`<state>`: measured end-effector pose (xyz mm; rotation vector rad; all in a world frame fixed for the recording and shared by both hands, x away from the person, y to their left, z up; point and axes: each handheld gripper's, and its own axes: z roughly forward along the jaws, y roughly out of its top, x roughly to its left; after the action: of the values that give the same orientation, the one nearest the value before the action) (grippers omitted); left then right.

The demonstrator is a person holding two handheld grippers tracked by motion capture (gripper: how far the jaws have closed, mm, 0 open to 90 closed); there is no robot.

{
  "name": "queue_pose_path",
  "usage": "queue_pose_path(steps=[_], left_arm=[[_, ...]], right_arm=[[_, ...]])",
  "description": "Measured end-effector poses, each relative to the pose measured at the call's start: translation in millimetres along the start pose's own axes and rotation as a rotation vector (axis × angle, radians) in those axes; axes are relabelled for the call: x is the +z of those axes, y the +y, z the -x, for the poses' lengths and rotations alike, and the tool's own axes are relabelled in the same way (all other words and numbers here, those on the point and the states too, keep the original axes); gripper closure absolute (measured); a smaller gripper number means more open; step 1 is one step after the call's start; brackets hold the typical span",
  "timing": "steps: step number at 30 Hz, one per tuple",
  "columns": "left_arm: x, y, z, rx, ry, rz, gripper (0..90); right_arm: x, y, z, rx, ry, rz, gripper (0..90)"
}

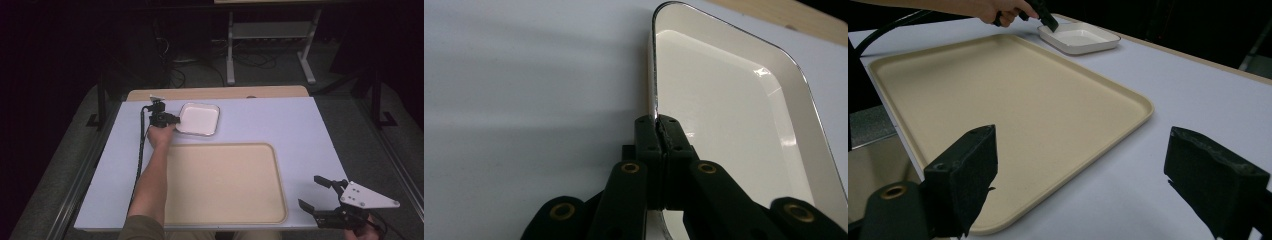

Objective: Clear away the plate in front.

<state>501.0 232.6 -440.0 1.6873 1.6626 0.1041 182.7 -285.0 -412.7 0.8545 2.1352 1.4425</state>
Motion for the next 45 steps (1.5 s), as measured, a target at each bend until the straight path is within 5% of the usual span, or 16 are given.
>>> queue_pose_path(steps=[7,19,23,45], left_arm=[[-16.8,5.3,0.4,0.0,-0.076,0.041,88.6],[-44.7,2.8,10.2,0.043,-0.147,0.084,88.6],[-52.8,-3.6,8.8,0.012,-0.192,0.101,88.6],[-103.9,-19.8,25.8,0.098,-0.222,0.13,88.6]], right_arm=[[0.3,-0.4,1.1,0.006,0.007,0.006,12.9],[0.2,-0.7,0.6,0.013,-0.004,0.001,12.9],[-0.2,-0.9,0.8,0.018,-0.004,0.003,12.9],[2.3,0.4,-2.4,0.0,-0.003,-0.017,12.9]])
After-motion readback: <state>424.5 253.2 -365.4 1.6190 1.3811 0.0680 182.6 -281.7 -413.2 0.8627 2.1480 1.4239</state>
